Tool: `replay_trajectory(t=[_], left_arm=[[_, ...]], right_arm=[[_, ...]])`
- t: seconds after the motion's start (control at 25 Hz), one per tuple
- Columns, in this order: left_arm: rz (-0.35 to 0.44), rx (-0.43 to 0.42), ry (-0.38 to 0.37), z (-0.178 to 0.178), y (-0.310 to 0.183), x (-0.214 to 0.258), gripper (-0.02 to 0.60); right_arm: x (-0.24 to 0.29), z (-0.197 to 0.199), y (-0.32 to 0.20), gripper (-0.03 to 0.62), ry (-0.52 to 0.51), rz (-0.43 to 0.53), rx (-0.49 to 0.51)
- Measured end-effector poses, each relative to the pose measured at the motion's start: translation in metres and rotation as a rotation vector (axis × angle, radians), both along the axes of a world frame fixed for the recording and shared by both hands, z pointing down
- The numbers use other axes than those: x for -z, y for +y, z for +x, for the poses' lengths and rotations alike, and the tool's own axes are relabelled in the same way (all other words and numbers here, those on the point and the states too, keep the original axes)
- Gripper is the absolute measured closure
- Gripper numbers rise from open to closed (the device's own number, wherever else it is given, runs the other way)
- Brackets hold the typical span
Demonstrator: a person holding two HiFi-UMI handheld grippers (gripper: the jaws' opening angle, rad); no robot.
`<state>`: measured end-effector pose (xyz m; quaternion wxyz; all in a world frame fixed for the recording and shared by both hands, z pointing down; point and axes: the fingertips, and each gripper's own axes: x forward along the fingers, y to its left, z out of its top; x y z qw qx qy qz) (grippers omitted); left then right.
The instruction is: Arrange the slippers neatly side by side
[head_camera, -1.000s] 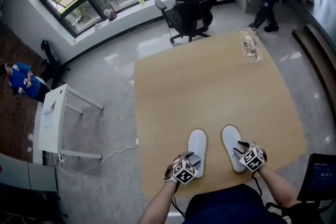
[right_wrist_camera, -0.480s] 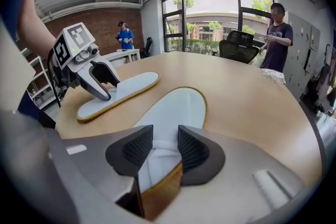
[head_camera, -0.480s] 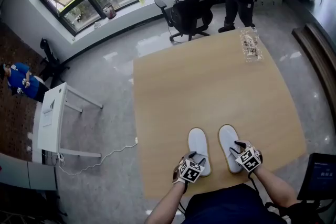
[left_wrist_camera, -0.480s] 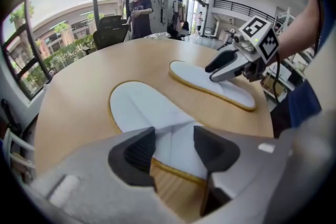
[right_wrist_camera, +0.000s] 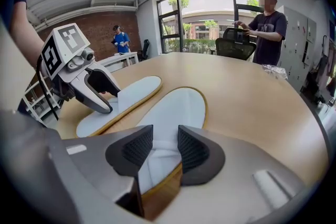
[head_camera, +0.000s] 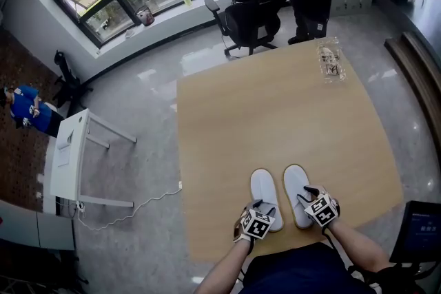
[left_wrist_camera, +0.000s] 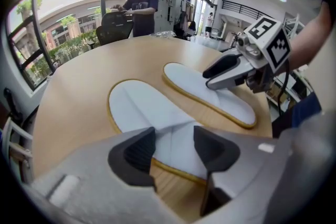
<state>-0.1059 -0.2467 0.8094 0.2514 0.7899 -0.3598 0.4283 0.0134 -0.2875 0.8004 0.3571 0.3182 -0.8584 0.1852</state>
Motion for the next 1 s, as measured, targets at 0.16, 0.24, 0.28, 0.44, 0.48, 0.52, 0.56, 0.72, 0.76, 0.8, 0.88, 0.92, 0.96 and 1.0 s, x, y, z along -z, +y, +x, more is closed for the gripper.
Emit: replay_trajectory(t=[0.16,0.24,0.28,0.44,0.48,0.52,0.56,0.72,0.76,0.8,0.88,0.92,0.96,1.0], left_arm=[[-0.002,0.002,0.002,0.002,-0.001,0.001,0.350],[-0.001,-0.002,-0.001,0.002,-0.001,-0.001,0.350],[-0.001,-0.003,-0.001,0.001,-0.001,-0.001,0.350],[-0.001,-0.006,-0.002,0.002,0.000,-0.001,0.350],[0.000,-0.007,-0.002,0.002,0.000,0.000,0.350],[0.000,-0.007,-0.002,0.003,0.000,0.000,0.350],[0.000,-0.008,-0.002,0.004,0.000,0.000,0.350],[-0.004,-0.011,-0.001,0.005,0.003,0.001,0.350],[-0.004,-0.011,-0.001,0.005,0.003,0.001,0.350],[-0.003,-0.011,-0.002,0.004,0.002,0.001,0.350],[0.000,-0.008,-0.003,0.002,-0.001,0.000,0.350],[0.002,-0.009,-0.003,0.001,-0.003,-0.001,0.350],[0.004,-0.011,-0.004,0.000,-0.005,-0.001,0.350],[0.004,-0.013,-0.005,0.000,-0.005,0.000,0.350]], right_arm=[[0.002,-0.005,-0.002,0.439,-0.022,-0.003,-0.027],[0.001,-0.009,-0.001,0.439,-0.037,-0.021,-0.046],[0.001,-0.010,0.000,0.439,-0.043,-0.027,-0.051],[0.002,-0.014,0.002,0.439,-0.055,-0.038,-0.057],[0.002,-0.015,0.002,0.439,-0.059,-0.041,-0.059],[0.002,-0.015,0.002,0.441,-0.062,-0.043,-0.061],[0.003,-0.016,0.003,0.441,-0.065,-0.046,-0.066],[0.004,-0.015,0.004,0.447,-0.070,-0.054,-0.099],[0.003,-0.015,0.003,0.447,-0.069,-0.052,-0.106],[0.003,-0.016,0.002,0.448,-0.068,-0.049,-0.110],[0.002,-0.018,-0.003,0.450,-0.068,-0.042,-0.117],[0.001,-0.019,-0.006,0.450,-0.069,-0.040,-0.121],[0.000,-0.019,-0.008,0.451,-0.070,-0.038,-0.125],[0.000,-0.020,-0.009,0.451,-0.070,-0.039,-0.129]])
